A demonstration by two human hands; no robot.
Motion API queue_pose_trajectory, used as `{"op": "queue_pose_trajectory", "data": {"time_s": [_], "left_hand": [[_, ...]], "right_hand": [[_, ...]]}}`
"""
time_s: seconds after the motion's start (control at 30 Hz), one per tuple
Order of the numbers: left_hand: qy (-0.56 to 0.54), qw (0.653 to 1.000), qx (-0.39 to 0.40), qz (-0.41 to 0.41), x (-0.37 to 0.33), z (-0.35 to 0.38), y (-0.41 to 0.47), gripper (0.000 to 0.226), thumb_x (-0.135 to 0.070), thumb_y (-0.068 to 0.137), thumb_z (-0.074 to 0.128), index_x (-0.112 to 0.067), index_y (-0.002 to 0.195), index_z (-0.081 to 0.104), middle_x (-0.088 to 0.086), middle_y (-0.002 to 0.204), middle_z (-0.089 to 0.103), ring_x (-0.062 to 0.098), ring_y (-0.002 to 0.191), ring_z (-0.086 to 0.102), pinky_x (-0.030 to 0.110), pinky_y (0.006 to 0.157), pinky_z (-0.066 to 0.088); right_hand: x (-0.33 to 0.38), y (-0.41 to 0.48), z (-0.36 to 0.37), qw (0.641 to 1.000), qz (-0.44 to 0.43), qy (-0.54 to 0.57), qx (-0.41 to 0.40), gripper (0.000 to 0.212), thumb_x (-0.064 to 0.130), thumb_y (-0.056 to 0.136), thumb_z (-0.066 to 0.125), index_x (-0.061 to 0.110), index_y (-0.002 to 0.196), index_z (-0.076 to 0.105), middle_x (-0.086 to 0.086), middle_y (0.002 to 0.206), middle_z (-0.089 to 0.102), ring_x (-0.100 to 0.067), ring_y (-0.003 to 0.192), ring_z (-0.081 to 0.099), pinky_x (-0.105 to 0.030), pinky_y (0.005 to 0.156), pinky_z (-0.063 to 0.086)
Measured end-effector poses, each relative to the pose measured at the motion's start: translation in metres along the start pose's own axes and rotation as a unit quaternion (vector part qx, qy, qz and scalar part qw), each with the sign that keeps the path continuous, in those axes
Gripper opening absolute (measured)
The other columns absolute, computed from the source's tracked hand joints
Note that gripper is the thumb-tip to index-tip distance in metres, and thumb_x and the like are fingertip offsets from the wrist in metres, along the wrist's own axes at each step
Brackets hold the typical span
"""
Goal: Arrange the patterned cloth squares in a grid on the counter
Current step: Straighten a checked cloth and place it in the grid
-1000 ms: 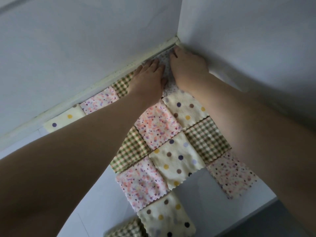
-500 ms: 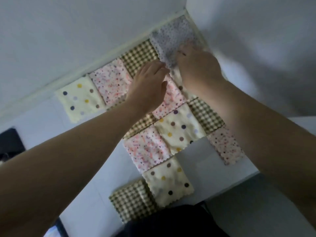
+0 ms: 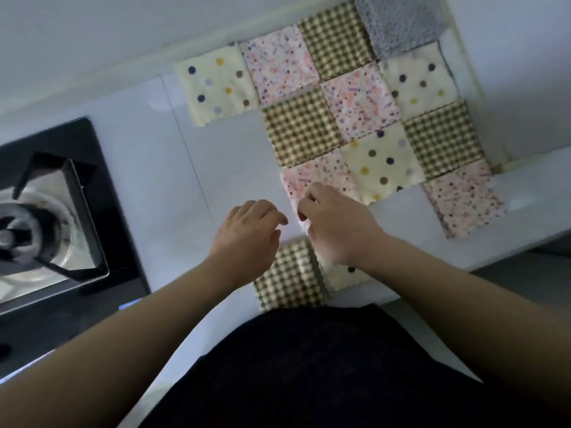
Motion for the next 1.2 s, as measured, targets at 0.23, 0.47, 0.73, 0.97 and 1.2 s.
{"op": "queue_pose_trajectory", "data": {"time_s": [0.23, 0.47, 0.73, 0.97, 1.2], "left_hand": [[0.003, 0.998, 0.056, 0.02, 0.021, 0.006, -0.033, 0.019, -0.026, 0.096, 0.061, -0.025, 0.113, 0.068, -0.004, 0.117, 0.063, 0.023, 0.111, 0.058, 0.038, 0.099, 0.044], [0.026, 0.993, 0.105, 0.042, 0.01, 0.027, -0.036, 0.034, -0.039, 0.098, 0.056, -0.025, 0.13, 0.056, -0.003, 0.126, 0.055, 0.021, 0.118, 0.051, 0.036, 0.101, 0.042], [0.006, 0.989, 0.147, -0.008, 0.009, 0.033, -0.032, 0.029, -0.033, 0.094, 0.058, -0.027, 0.122, 0.056, -0.001, 0.117, 0.053, 0.023, 0.114, 0.049, 0.036, 0.097, 0.042], [-0.108, 0.968, 0.216, -0.073, 0.005, 0.012, -0.024, 0.014, -0.029, 0.085, 0.068, -0.026, 0.091, 0.056, -0.007, 0.092, 0.058, 0.02, 0.089, 0.062, 0.029, 0.067, 0.051], [-0.519, 0.806, 0.158, -0.239, 0.013, -0.021, -0.023, 0.022, -0.005, 0.08, 0.08, -0.006, 0.101, 0.072, 0.002, 0.097, 0.076, 0.019, 0.092, 0.069, 0.03, 0.083, 0.052]], "right_hand": [[0.027, 0.0, 0.016, 0.991, 0.022, -0.07, 0.109, 0.026, 0.017, 0.092, 0.059, 0.015, 0.118, 0.058, -0.007, 0.121, 0.045, -0.026, 0.107, 0.049, -0.042, 0.08, 0.054], [0.038, -0.021, 0.03, 0.976, 0.093, -0.145, 0.131, 0.036, 0.03, 0.092, 0.059, 0.015, 0.124, 0.054, -0.012, 0.133, 0.04, -0.03, 0.119, 0.041, -0.038, 0.088, 0.043], [0.056, -0.045, 0.034, 0.986, 0.104, -0.116, 0.067, 0.021, 0.016, 0.085, 0.052, 0.012, 0.104, 0.06, -0.014, 0.132, 0.045, -0.034, 0.121, 0.039, -0.043, 0.096, 0.036], [0.07, -0.04, 0.003, 0.983, 0.134, 0.076, 0.097, 0.017, 0.01, 0.094, 0.05, 0.02, 0.107, 0.048, -0.005, 0.096, 0.06, -0.025, 0.089, 0.058, -0.041, 0.077, 0.049], [0.051, -0.043, -0.03, 0.916, 0.261, 0.303, -0.02, 0.018, 0.023, 0.098, 0.06, 0.007, 0.105, 0.065, -0.01, 0.103, 0.07, -0.027, 0.093, 0.065, -0.041, 0.087, 0.056]]}}
Point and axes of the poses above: each hand's wrist, its own y-axis towards the middle knuckle, its own z-axis out of the palm, x = y × z, the point moved 2 cm from there along y, towards the middle knuckle
